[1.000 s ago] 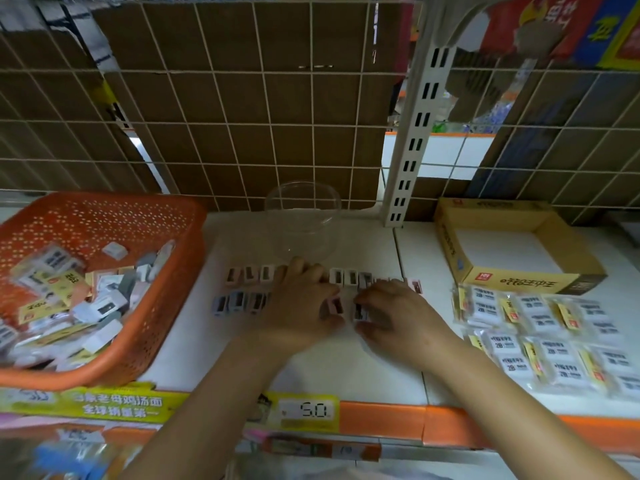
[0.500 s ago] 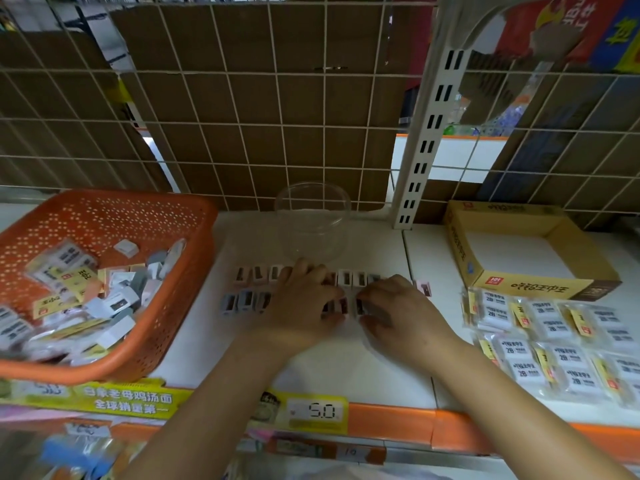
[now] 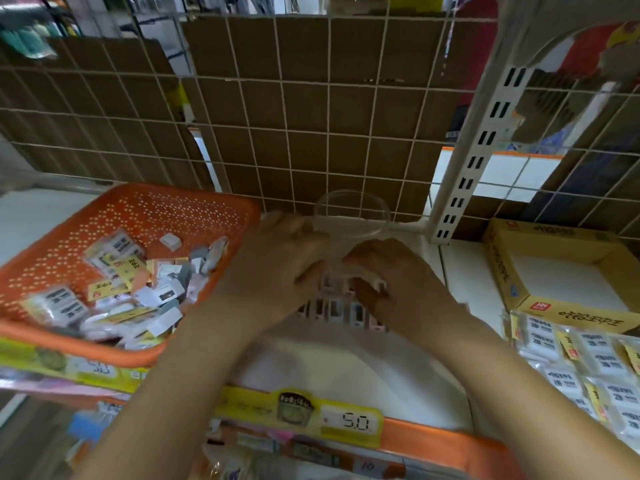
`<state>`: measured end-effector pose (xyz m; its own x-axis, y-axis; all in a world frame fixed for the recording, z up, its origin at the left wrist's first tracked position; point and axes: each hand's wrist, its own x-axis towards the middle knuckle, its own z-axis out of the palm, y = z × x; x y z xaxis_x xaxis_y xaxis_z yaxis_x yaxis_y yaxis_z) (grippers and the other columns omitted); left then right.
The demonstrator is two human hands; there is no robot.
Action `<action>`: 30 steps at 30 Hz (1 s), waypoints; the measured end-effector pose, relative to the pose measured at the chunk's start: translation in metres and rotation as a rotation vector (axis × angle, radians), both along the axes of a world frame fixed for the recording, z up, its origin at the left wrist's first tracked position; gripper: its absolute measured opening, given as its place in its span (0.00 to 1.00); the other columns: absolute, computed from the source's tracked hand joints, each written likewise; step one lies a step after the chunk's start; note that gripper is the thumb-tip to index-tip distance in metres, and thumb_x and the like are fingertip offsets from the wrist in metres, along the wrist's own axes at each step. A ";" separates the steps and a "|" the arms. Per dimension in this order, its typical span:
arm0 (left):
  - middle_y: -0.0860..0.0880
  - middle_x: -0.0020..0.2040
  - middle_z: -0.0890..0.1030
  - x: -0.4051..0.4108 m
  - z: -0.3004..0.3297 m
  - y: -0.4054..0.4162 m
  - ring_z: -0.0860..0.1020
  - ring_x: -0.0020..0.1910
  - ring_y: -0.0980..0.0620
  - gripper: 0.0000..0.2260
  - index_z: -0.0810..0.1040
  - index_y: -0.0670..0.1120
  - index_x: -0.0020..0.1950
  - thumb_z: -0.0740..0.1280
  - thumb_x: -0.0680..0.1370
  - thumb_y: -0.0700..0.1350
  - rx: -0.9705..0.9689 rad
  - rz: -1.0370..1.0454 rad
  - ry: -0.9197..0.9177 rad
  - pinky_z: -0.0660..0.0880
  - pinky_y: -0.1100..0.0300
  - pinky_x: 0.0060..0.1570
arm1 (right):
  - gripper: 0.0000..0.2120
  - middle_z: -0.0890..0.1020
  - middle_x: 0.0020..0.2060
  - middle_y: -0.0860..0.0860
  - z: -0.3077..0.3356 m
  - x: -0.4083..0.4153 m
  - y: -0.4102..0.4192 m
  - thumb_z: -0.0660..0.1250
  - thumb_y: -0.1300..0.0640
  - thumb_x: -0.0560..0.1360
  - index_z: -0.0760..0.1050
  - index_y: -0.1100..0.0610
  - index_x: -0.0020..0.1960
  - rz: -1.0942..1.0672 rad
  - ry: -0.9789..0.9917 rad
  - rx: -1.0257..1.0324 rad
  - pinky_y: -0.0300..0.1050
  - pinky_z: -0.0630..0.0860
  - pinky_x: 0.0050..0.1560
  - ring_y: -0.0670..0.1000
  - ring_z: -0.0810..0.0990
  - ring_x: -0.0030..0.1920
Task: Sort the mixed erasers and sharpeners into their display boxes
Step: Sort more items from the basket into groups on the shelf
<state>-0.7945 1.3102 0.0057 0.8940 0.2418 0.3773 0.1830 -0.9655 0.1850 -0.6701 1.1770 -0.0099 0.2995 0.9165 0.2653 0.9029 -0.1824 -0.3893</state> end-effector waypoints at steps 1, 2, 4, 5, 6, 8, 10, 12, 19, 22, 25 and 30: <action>0.42 0.44 0.80 -0.009 0.003 0.006 0.77 0.43 0.41 0.17 0.81 0.42 0.49 0.57 0.72 0.49 0.025 0.029 -0.020 0.74 0.49 0.40 | 0.14 0.76 0.59 0.49 0.004 -0.004 0.010 0.64 0.59 0.76 0.75 0.55 0.61 0.023 0.005 0.022 0.30 0.61 0.53 0.48 0.71 0.60; 0.40 0.44 0.80 -0.018 0.007 0.013 0.77 0.42 0.40 0.17 0.81 0.41 0.48 0.57 0.71 0.48 0.062 0.067 -0.046 0.75 0.49 0.41 | 0.14 0.77 0.58 0.50 0.007 -0.009 0.020 0.64 0.60 0.75 0.76 0.56 0.60 0.044 0.001 0.031 0.33 0.62 0.56 0.50 0.72 0.59; 0.39 0.45 0.80 -0.039 0.009 0.026 0.76 0.45 0.42 0.18 0.81 0.41 0.48 0.57 0.71 0.49 0.082 0.170 -0.041 0.72 0.55 0.45 | 0.12 0.80 0.54 0.54 0.015 -0.022 0.041 0.67 0.63 0.72 0.78 0.59 0.56 0.107 -0.035 0.052 0.39 0.65 0.56 0.54 0.76 0.56; 0.40 0.45 0.80 -0.050 0.010 0.033 0.75 0.46 0.42 0.19 0.81 0.40 0.48 0.56 0.70 0.49 0.064 0.216 -0.026 0.69 0.56 0.46 | 0.11 0.82 0.50 0.56 0.018 -0.027 0.051 0.68 0.65 0.70 0.80 0.61 0.52 0.140 -0.048 0.080 0.41 0.67 0.53 0.56 0.79 0.51; 0.40 0.45 0.80 -0.060 0.009 0.041 0.75 0.46 0.42 0.19 0.81 0.41 0.48 0.56 0.70 0.50 0.045 0.251 -0.013 0.67 0.56 0.46 | 0.09 0.83 0.47 0.57 0.020 -0.034 0.061 0.69 0.67 0.69 0.81 0.62 0.49 0.169 -0.049 0.096 0.42 0.69 0.51 0.57 0.80 0.48; 0.41 0.44 0.79 -0.082 0.008 0.054 0.76 0.45 0.40 0.19 0.82 0.42 0.48 0.56 0.69 0.49 -0.002 0.307 0.000 0.68 0.57 0.44 | 0.09 0.82 0.47 0.56 0.023 -0.044 0.083 0.67 0.66 0.70 0.80 0.59 0.49 0.227 -0.013 0.086 0.44 0.72 0.51 0.56 0.79 0.49; 0.41 0.44 0.80 -0.102 0.005 0.066 0.77 0.46 0.39 0.20 0.82 0.43 0.50 0.57 0.68 0.48 -0.031 0.346 -0.036 0.72 0.55 0.46 | 0.12 0.80 0.54 0.54 0.021 -0.055 0.106 0.65 0.62 0.73 0.78 0.55 0.55 0.248 0.024 0.070 0.47 0.71 0.57 0.54 0.76 0.56; 0.41 0.45 0.80 -0.119 0.001 0.079 0.77 0.47 0.38 0.21 0.82 0.41 0.51 0.56 0.68 0.49 -0.046 0.393 -0.057 0.73 0.52 0.48 | 0.14 0.78 0.59 0.53 0.019 -0.064 0.130 0.65 0.61 0.74 0.77 0.55 0.59 0.252 0.051 0.081 0.42 0.66 0.62 0.53 0.73 0.60; 0.41 0.57 0.77 -0.139 -0.008 0.143 0.73 0.58 0.42 0.16 0.77 0.42 0.60 0.62 0.74 0.44 -0.149 0.549 0.078 0.68 0.53 0.58 | 0.21 0.68 0.69 0.53 0.013 -0.081 0.215 0.64 0.55 0.76 0.68 0.54 0.68 0.196 -0.002 -0.249 0.41 0.60 0.65 0.52 0.66 0.68; 0.46 0.68 0.71 -0.125 -0.015 0.171 0.68 0.66 0.47 0.18 0.70 0.48 0.68 0.61 0.78 0.43 -0.142 0.576 0.198 0.62 0.57 0.64 | 0.22 0.70 0.66 0.55 0.007 -0.083 0.239 0.67 0.54 0.74 0.69 0.56 0.67 0.168 0.015 -0.420 0.46 0.64 0.64 0.54 0.69 0.65; 0.48 0.71 0.66 -0.104 -0.036 0.209 0.66 0.68 0.48 0.21 0.64 0.51 0.71 0.60 0.79 0.50 -0.203 0.623 0.392 0.62 0.50 0.69 | 0.24 0.70 0.66 0.55 -0.006 -0.085 0.262 0.66 0.56 0.74 0.67 0.58 0.68 0.129 0.071 -0.504 0.48 0.65 0.65 0.56 0.68 0.65; 0.50 0.63 0.72 -0.078 -0.053 0.239 0.72 0.60 0.47 0.21 0.70 0.52 0.66 0.67 0.73 0.48 -0.285 0.527 0.475 0.70 0.50 0.61 | 0.24 0.69 0.66 0.57 -0.019 -0.088 0.269 0.63 0.55 0.76 0.63 0.58 0.70 0.093 0.129 -0.538 0.45 0.72 0.54 0.55 0.70 0.62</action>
<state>-0.8729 1.5493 -0.0472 0.6837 0.7120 -0.1599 0.7288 -0.6547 0.2005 -0.7579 1.4465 -0.0288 0.2100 0.9367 -0.2802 0.8759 -0.3076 -0.3718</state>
